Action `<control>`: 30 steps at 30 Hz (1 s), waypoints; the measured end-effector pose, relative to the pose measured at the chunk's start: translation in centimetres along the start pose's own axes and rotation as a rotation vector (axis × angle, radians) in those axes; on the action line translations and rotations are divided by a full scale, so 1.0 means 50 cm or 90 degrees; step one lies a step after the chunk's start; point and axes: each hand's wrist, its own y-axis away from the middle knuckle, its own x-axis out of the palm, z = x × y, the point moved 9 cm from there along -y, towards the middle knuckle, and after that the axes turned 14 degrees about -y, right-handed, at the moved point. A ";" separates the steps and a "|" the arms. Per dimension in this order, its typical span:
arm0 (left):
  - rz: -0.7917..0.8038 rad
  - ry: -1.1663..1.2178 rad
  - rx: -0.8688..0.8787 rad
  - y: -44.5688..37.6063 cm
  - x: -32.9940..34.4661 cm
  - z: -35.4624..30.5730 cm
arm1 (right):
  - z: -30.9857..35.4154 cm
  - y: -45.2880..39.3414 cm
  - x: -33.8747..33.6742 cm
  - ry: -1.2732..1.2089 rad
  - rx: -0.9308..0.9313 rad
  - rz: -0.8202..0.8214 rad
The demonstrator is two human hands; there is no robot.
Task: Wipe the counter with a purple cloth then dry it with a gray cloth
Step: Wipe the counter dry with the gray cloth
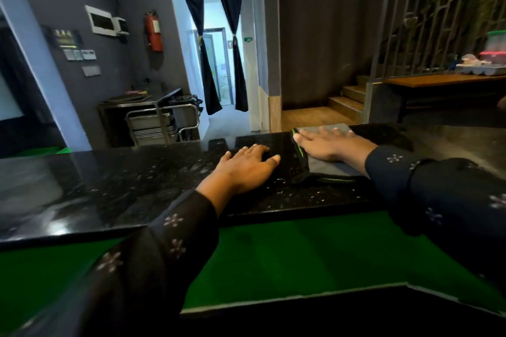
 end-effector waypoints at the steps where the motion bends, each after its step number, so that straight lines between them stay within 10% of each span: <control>1: -0.008 0.030 -0.011 0.000 -0.003 0.004 | 0.030 0.013 0.022 0.001 -0.026 0.017; 7: -0.111 0.363 -0.038 0.042 -0.053 0.055 | 0.131 0.131 0.089 -0.013 -0.215 0.047; 18: -0.012 -0.051 -0.204 0.209 -0.045 0.404 | 0.177 -0.018 0.070 -0.028 -0.057 0.018; 30: -0.012 -0.098 -0.203 0.200 -0.025 0.422 | 0.285 0.107 0.139 0.007 -0.243 0.089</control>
